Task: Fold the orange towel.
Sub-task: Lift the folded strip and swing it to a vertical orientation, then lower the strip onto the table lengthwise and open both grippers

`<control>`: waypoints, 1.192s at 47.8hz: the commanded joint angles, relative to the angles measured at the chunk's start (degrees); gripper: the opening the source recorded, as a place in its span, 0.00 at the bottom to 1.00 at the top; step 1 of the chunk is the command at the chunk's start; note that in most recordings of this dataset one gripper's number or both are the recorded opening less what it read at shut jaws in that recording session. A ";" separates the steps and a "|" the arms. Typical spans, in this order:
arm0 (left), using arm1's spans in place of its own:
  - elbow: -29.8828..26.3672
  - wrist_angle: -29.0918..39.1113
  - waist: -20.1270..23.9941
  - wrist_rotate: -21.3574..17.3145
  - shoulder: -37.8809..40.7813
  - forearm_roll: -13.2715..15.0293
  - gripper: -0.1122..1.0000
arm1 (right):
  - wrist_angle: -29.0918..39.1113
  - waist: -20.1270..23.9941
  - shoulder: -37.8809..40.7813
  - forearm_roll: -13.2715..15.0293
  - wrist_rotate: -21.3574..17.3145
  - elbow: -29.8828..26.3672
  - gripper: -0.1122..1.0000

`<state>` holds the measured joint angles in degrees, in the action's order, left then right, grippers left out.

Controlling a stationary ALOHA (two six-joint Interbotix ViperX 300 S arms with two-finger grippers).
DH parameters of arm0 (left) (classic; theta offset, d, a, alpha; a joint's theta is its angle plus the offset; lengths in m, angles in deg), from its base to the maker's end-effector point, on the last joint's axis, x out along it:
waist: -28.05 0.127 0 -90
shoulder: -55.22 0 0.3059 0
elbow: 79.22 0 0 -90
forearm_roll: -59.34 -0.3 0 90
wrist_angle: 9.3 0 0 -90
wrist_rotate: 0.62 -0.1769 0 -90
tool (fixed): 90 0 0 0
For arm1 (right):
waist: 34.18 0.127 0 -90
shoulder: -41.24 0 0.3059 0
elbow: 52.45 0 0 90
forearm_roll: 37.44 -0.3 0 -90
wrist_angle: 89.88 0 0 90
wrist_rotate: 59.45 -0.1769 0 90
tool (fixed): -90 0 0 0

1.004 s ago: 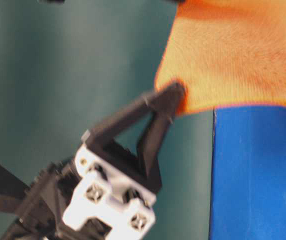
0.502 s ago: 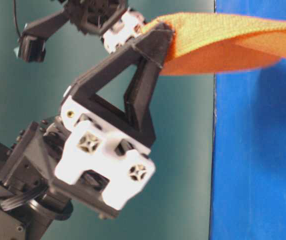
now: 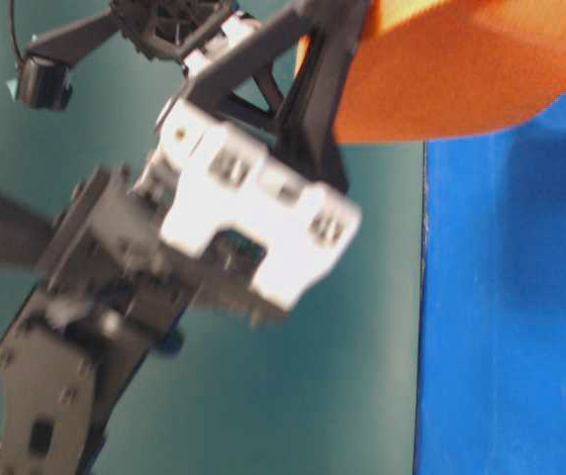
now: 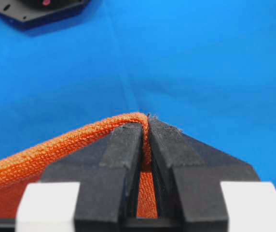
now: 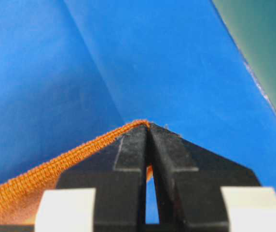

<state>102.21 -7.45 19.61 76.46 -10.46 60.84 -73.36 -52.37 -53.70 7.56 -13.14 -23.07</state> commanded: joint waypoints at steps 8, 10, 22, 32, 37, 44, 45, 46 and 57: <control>-8.53 -0.62 0.00 -0.18 4.48 -0.09 0.13 | 0.09 -1.41 -5.27 0.35 -0.09 2.72 0.11; -9.40 -0.62 0.00 -0.18 5.19 -0.09 0.13 | 0.09 -1.41 -5.89 0.26 -0.09 3.25 0.11; -8.61 -0.62 0.09 0.79 5.71 0.00 0.13 | -1.58 -1.41 -3.60 0.35 0.18 3.60 0.11; -0.62 -0.97 -0.09 4.31 2.46 0.18 0.13 | -8.17 -1.41 4.39 0.35 1.32 0.35 0.11; 4.04 -2.64 -0.44 7.03 0.44 0.26 0.13 | -11.16 -1.32 8.61 0.70 1.41 -2.64 0.11; 11.34 -5.54 -0.53 11.87 -2.46 0.26 0.13 | -14.24 -1.41 13.71 2.20 1.32 -6.06 0.11; 12.30 -5.89 -0.53 12.39 -2.90 0.26 0.13 | -14.59 -1.41 14.24 2.37 1.32 -6.42 0.11; 13.27 -6.24 -0.53 12.92 -3.34 0.26 0.13 | -14.85 -1.32 14.68 2.55 1.32 -6.77 0.11; 21.18 -9.76 -0.79 17.40 -6.33 0.18 0.13 | -18.28 -1.41 17.23 3.87 1.32 -7.73 0.11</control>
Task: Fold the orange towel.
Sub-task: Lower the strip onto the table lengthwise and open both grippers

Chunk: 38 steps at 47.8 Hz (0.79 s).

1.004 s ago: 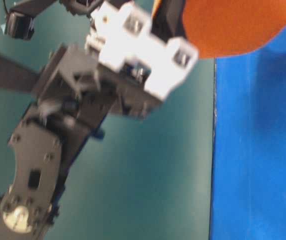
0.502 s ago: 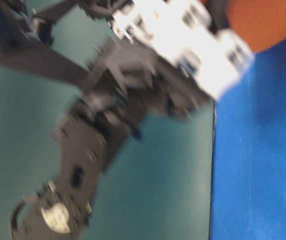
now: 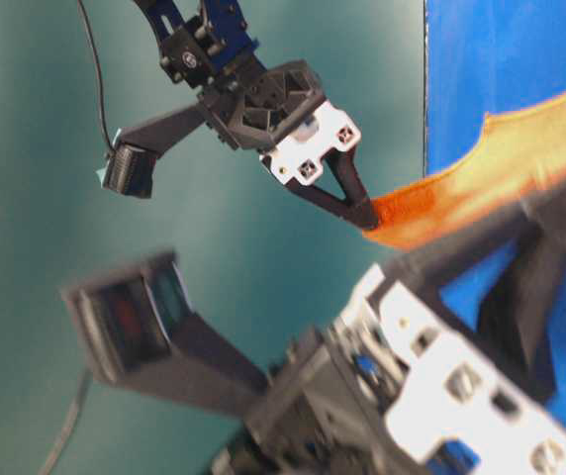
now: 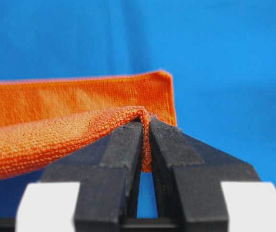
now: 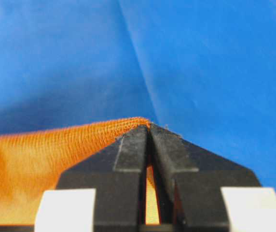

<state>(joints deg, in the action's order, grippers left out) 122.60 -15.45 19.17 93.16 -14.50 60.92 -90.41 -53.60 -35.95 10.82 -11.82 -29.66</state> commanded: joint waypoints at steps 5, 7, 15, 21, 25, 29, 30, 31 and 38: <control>1.49 -3.25 -0.35 0.79 -2.02 0.18 0.13 | -1.85 -0.18 -0.18 1.14 0.00 -0.97 0.11; 1.49 -3.60 -0.35 0.79 -1.85 0.18 0.13 | -2.02 -0.18 -0.09 1.32 0.00 -0.88 0.11; 1.32 -4.75 0.00 0.79 -0.53 0.09 0.13 | -2.72 -0.18 0.53 2.11 0.00 -0.70 0.11; 1.14 -5.36 0.18 0.79 0.26 0.09 0.13 | -4.48 -0.18 1.23 3.16 0.00 -0.70 0.11; 0.88 -5.45 0.18 0.79 0.62 0.09 0.16 | -5.62 -0.09 1.76 3.60 0.00 -0.79 0.12; 0.88 -5.45 0.18 0.79 0.62 0.18 0.28 | -5.98 -0.18 2.11 3.78 0.00 -0.88 0.12; 0.88 -5.45 0.18 0.79 0.62 0.18 0.32 | -5.98 -0.18 2.11 3.78 0.00 -0.97 0.12; 0.88 -5.45 0.18 0.79 0.62 0.09 0.35 | -5.98 -0.18 2.11 3.87 0.00 -0.97 0.13; 0.97 -4.83 0.18 0.62 0.26 0.18 0.66 | -5.62 -0.18 2.02 3.87 0.00 -0.88 0.51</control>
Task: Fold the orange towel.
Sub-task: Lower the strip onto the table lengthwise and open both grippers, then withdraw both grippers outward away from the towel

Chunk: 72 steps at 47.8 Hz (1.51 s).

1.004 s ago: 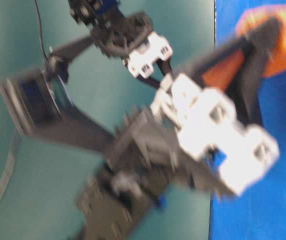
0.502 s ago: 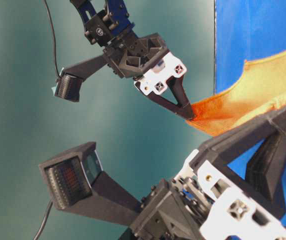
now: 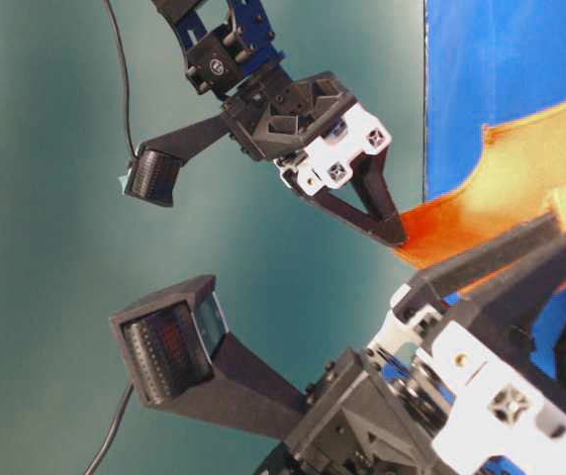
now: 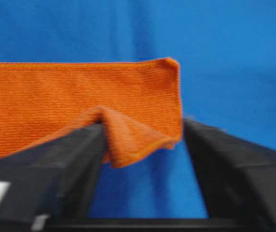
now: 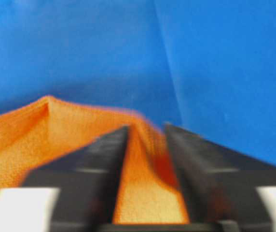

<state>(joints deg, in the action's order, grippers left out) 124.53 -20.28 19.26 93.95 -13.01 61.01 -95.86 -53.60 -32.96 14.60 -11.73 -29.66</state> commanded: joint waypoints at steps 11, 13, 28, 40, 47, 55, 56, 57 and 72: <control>-0.70 7.38 0.09 -0.35 -5.89 0.00 0.84 | 1.14 -0.18 -2.02 0.09 -0.18 -0.35 0.68; -0.62 9.40 0.18 -0.44 -7.21 0.00 0.84 | 1.32 -0.18 -2.64 0.09 -0.18 -0.18 0.68; 1.49 23.64 0.09 -0.79 -20.04 0.00 0.83 | 3.25 0.70 -12.57 0.09 -0.35 4.39 0.68; 7.38 21.80 1.85 -0.88 -30.50 -0.18 0.83 | 2.81 2.99 -24.52 -1.23 -1.76 12.57 0.68; 12.74 16.52 5.27 -1.05 -35.95 -0.18 0.83 | 1.41 5.36 -30.67 -2.90 -3.08 17.31 0.68; 19.16 11.78 8.96 -1.58 -42.89 -0.18 0.83 | 0.44 8.26 -36.74 -3.43 -4.83 21.88 0.68; 19.51 11.43 9.14 -1.67 -43.15 -0.18 0.83 | 0.18 8.44 -37.18 -3.60 -5.01 22.41 0.68; 20.39 10.63 9.49 -1.67 -43.86 -0.26 0.83 | -0.18 8.61 -37.62 -3.69 -5.19 22.85 0.68; 25.66 3.78 11.07 -1.58 -46.41 -0.18 0.83 | -3.78 8.79 -38.14 -5.45 -5.36 25.40 0.68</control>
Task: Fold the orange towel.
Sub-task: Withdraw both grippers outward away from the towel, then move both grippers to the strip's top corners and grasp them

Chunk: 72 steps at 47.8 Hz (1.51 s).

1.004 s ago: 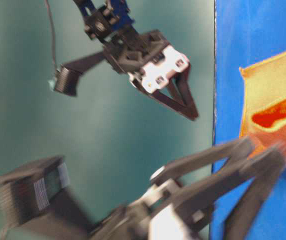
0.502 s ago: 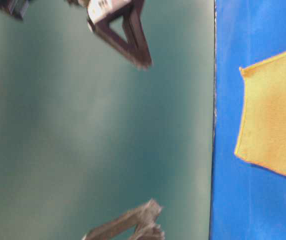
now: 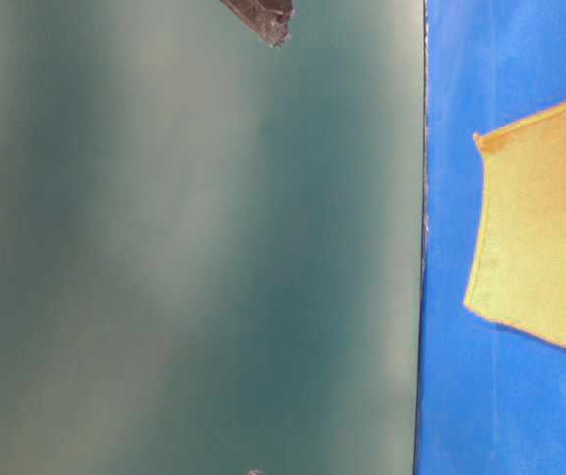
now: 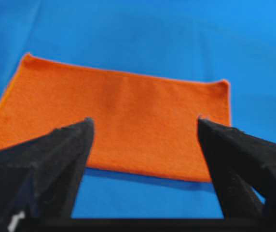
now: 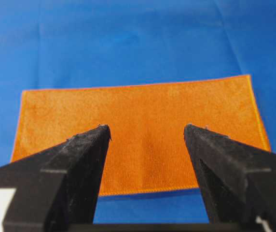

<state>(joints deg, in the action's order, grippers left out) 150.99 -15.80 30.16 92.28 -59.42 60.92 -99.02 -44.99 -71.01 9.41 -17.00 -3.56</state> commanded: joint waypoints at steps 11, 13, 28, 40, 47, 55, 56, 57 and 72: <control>-1.76 -1.05 0.18 0.26 2.11 -0.09 0.83 | -0.35 0.18 0.18 -0.26 -0.09 -0.79 0.68; -2.11 -1.41 0.18 0.26 2.55 -0.18 0.83 | -0.09 0.09 0.26 -0.26 -0.09 -0.88 0.68; -6.94 -5.71 7.29 -0.88 11.69 -0.09 0.83 | 3.60 -7.73 7.29 -0.26 -0.09 -5.27 0.68; -11.69 -7.47 15.12 -1.93 24.70 -0.09 0.83 | 4.75 -13.80 20.48 0.18 0.44 -11.43 0.68; -14.41 -11.16 17.14 -1.93 33.49 -0.09 0.83 | 4.39 -15.73 28.21 0.09 0.44 -13.89 0.68; -17.05 -13.89 19.51 -1.93 41.40 -0.09 0.83 | 4.22 -16.70 34.63 0.18 0.44 -16.44 0.68; -17.31 -14.06 19.78 -1.93 42.19 -0.09 0.83 | 4.31 -16.79 35.24 0.18 0.44 -16.61 0.68; -17.67 -14.33 19.95 -1.93 42.89 -0.09 0.83 | 4.22 -16.87 35.86 0.18 0.44 -16.88 0.68; -20.92 -15.21 20.92 -2.02 50.54 -0.18 0.83 | 1.32 -17.05 41.92 -0.35 0.26 -17.93 0.68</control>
<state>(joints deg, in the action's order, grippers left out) 131.21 -30.48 50.99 90.44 -8.97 60.84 -96.73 -61.95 -28.74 9.32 -16.65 -20.69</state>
